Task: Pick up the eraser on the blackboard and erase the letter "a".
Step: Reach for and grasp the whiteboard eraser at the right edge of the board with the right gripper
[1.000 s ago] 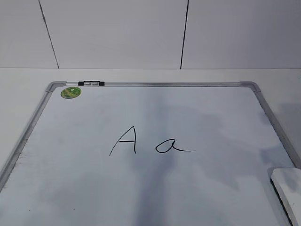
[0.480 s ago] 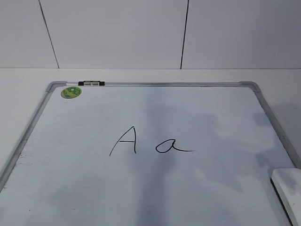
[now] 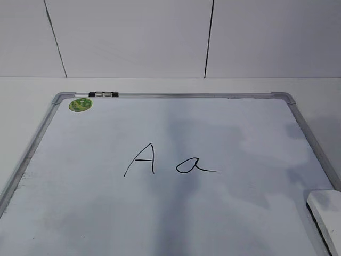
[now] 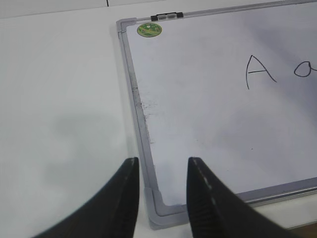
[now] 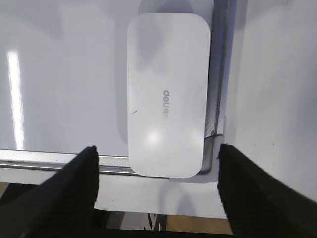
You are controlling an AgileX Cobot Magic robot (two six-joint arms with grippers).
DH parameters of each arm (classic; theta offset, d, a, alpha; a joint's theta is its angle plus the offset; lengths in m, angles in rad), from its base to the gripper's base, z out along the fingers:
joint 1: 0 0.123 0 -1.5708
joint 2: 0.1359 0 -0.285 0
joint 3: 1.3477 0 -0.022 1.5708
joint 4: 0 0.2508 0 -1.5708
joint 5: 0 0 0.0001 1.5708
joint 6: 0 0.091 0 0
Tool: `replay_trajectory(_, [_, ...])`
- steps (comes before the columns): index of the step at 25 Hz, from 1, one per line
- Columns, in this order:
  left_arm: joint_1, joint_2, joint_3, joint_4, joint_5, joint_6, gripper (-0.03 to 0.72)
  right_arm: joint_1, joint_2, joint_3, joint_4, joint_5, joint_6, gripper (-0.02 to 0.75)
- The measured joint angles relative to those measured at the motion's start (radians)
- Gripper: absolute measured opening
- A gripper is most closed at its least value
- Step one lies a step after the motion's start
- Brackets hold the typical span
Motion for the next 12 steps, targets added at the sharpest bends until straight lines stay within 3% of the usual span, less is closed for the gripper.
replay_trajectory(12, [0.000, 0.000, 0.000, 0.000, 0.000, 0.000, 0.244, 0.000, 0.000, 0.000, -0.002, -0.006, 0.000, 0.664])
